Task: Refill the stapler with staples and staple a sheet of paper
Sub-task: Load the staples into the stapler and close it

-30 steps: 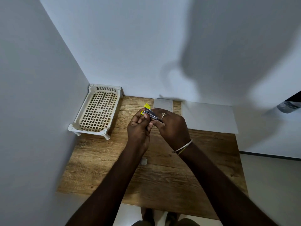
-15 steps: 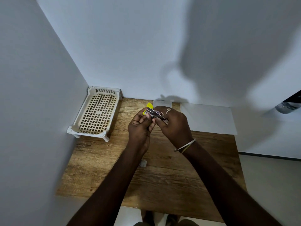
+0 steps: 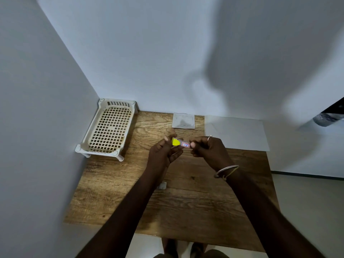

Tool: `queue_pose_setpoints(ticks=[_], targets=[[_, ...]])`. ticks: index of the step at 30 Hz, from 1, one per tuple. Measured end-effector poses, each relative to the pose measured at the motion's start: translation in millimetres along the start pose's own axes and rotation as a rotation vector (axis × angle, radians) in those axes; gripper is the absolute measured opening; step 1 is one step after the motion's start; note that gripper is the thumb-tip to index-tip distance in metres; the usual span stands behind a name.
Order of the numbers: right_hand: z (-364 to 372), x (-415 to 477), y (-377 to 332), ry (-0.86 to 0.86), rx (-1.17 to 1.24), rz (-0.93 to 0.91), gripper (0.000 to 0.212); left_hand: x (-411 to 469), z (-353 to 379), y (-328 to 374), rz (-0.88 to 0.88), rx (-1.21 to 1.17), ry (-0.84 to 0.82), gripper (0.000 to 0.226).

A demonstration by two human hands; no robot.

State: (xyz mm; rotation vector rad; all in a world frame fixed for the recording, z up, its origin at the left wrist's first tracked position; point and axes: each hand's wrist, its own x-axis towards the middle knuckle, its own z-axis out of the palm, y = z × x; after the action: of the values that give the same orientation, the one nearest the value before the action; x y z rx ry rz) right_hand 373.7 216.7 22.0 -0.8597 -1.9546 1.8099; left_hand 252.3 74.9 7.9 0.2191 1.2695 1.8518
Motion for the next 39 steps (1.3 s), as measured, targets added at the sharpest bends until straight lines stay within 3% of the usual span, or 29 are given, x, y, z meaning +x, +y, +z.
queue_pose_setpoints(ticks=[2, 5, 8, 11, 19, 39], targets=[[-3, -4, 11, 0.039, -0.12, -0.032, 0.017, -2, -9, -9, 0.05, 0.252, -0.039, 0.035], [-8, -11, 28, 0.07, -0.461, -0.162, 0.026, -3, -17, -24, 0.156, 0.586, -0.076, 0.043], [-13, -19, 43, -0.021, -0.761, -0.285, 0.034, 1, -23, -36, 0.214, 0.876, -0.082, 0.052], [-15, -26, 60, -0.082, -1.007, -0.291, 0.033, 7, -25, -48, 0.328, 1.182, -0.139, 0.057], [-24, -35, 89, -0.014, -1.103, -0.169, 0.028, 17, -13, -72, 0.396, 1.58, -0.238, 0.064], [-29, -34, 111, -0.073, -1.167, -0.078, 0.03, 21, -16, -91, 0.28, 1.661, -0.264, 0.069]])
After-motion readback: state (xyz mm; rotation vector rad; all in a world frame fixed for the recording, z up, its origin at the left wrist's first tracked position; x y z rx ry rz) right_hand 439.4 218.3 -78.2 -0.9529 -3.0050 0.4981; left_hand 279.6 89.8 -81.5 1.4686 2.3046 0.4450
